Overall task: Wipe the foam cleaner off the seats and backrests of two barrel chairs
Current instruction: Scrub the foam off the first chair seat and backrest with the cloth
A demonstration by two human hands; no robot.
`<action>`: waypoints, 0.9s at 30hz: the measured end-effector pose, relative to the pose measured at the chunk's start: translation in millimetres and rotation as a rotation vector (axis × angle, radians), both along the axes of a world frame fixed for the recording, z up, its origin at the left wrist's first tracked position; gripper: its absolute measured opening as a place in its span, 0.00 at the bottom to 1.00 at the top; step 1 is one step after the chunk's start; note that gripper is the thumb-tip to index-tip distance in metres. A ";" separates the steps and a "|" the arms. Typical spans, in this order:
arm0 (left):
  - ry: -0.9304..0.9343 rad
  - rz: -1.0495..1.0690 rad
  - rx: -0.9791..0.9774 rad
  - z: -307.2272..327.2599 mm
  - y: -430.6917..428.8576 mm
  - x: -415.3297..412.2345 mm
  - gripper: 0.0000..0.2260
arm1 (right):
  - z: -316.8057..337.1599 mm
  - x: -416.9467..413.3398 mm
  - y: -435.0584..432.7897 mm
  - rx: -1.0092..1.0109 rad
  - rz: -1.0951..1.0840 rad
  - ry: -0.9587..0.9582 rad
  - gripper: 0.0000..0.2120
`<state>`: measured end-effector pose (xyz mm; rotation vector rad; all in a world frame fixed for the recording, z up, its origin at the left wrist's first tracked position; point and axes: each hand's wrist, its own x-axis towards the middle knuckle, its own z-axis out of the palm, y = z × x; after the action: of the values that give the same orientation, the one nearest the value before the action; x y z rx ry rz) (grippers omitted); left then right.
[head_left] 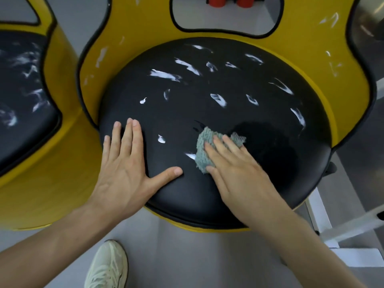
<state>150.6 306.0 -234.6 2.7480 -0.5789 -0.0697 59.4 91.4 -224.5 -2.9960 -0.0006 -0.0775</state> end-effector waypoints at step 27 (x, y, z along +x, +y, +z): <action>0.024 0.014 0.053 -0.5 0.3 -0.8 0.59 | 23.9 -19.1 -38.3 0.304 0.018 0.122 0.22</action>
<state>149.8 306.3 -235.0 2.7979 -0.5594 -0.1161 40.3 53.2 -200.5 -2.6913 -0.0026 0.0982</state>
